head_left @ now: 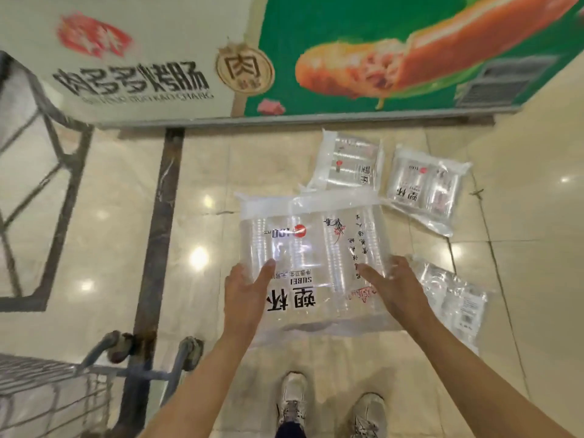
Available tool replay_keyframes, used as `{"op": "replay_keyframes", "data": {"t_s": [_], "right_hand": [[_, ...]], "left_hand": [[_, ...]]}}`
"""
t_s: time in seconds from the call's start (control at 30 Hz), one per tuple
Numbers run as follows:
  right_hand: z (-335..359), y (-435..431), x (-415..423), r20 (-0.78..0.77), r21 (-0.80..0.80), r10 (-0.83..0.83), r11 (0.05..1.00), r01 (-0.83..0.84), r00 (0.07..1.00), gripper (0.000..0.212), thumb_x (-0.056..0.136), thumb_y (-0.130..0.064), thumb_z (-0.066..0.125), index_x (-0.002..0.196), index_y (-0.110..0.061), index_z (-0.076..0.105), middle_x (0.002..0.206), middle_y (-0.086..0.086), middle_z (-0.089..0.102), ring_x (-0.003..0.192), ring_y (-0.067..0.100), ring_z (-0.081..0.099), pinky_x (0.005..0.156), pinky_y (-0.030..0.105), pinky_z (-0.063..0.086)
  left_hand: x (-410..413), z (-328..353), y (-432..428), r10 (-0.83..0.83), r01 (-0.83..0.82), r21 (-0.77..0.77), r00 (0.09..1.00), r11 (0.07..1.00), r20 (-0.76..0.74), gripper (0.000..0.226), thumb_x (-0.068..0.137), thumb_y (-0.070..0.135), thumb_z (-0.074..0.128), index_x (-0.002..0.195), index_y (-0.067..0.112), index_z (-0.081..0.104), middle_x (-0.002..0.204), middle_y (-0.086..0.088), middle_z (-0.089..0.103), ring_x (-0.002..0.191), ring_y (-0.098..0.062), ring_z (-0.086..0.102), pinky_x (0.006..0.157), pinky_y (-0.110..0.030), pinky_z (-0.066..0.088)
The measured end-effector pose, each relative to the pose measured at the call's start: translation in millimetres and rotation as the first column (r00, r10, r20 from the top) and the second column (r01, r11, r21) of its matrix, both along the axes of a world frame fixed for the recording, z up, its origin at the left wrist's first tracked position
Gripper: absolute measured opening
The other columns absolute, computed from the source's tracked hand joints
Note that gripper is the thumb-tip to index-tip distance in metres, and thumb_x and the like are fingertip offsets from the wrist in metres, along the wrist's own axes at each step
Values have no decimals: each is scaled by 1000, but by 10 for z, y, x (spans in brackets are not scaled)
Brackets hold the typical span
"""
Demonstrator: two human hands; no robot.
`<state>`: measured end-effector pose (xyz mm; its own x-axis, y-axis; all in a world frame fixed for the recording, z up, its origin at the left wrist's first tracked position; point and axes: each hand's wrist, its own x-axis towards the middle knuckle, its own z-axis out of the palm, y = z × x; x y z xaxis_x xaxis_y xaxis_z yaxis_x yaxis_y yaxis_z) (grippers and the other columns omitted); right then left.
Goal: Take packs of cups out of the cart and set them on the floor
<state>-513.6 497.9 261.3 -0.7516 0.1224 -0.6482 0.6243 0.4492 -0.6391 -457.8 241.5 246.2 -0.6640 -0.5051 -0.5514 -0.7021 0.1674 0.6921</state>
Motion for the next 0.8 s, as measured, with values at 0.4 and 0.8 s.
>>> {"op": "replay_keyframes", "data": {"t_s": [0.4,0.8], "right_hand": [[3492,-1353,-195,-248,-140,205,960,-245,947,66,90,-42,72,142,-15,40,95,-14,54,78,0,57,65,23,40],[4587,-2963,625,-347,-65,762,563,-824,547,54,87,-43,74,125,-21,42,95,-19,56,77,4,64,63,24,43]], "left_hand": [[353,3644,-1252,198,-223,-56,936,973,-290,91,68,84,62,136,24,53,124,-2,62,108,-21,65,93,-46,55],[2467,4596,-1519,696,-773,-12,577,634,-428,70,85,64,66,140,24,50,122,0,63,103,-18,65,82,-38,55]]}}
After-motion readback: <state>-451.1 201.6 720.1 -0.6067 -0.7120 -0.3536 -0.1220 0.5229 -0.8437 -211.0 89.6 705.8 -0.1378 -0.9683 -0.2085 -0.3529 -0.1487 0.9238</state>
